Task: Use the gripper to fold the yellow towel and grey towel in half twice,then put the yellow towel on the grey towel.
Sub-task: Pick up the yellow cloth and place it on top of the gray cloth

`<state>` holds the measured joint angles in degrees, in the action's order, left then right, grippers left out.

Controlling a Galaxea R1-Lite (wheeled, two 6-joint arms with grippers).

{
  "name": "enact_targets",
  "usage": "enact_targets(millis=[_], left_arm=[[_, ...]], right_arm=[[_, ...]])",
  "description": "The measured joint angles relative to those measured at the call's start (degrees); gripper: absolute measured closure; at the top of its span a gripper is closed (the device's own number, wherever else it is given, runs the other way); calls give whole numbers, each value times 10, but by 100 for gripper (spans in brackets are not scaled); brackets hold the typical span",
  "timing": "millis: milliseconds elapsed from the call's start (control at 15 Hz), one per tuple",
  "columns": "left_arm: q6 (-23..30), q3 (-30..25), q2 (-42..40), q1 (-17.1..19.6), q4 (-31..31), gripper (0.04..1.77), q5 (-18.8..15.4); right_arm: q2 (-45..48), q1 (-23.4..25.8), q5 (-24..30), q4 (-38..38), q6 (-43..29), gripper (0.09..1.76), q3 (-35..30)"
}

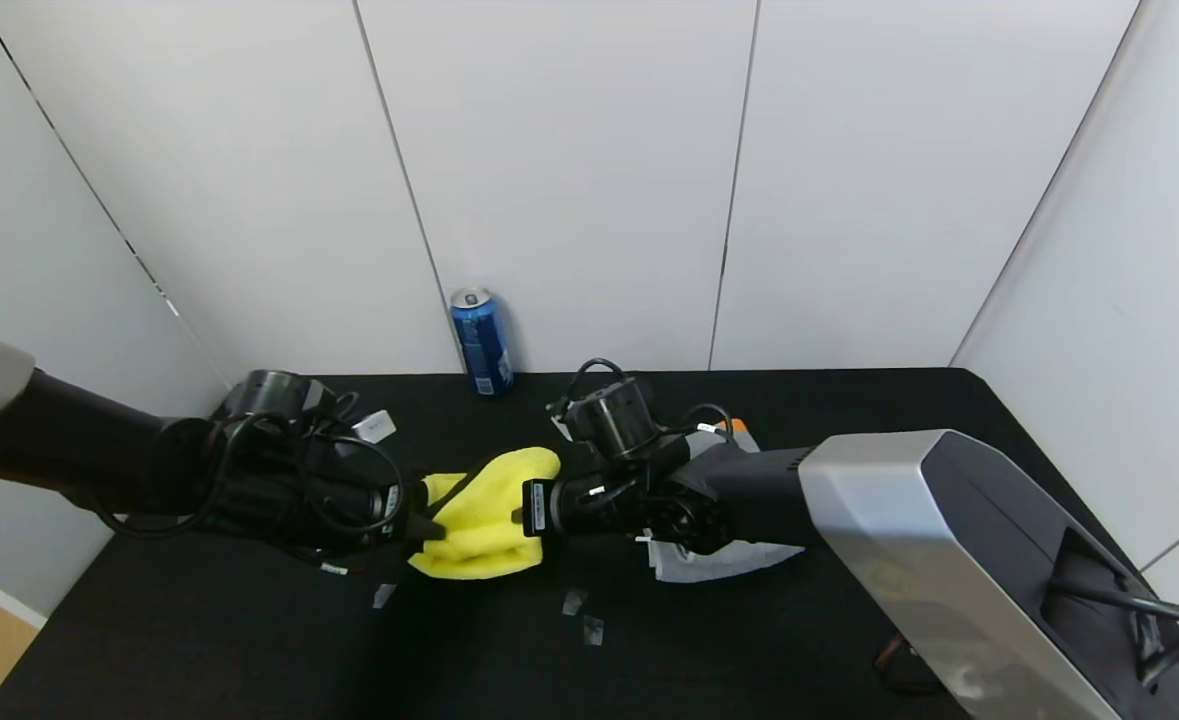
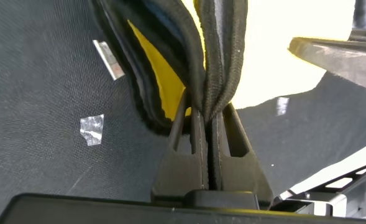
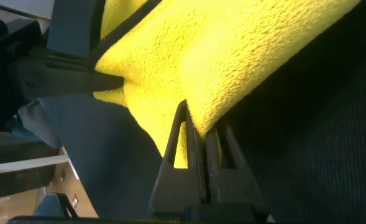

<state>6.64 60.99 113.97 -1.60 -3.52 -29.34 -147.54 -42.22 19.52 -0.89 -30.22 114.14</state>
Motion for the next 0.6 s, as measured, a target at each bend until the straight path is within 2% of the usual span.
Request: enact_targets(millis=[333,600], left_arm=[[2,2,-50,-18,-1,167,24],[3,7,-82,-55,-6,167,68]], right_arm=[[40,9,-2,28,1,171,-5],[77,25,-3,61,3,171,-7]])
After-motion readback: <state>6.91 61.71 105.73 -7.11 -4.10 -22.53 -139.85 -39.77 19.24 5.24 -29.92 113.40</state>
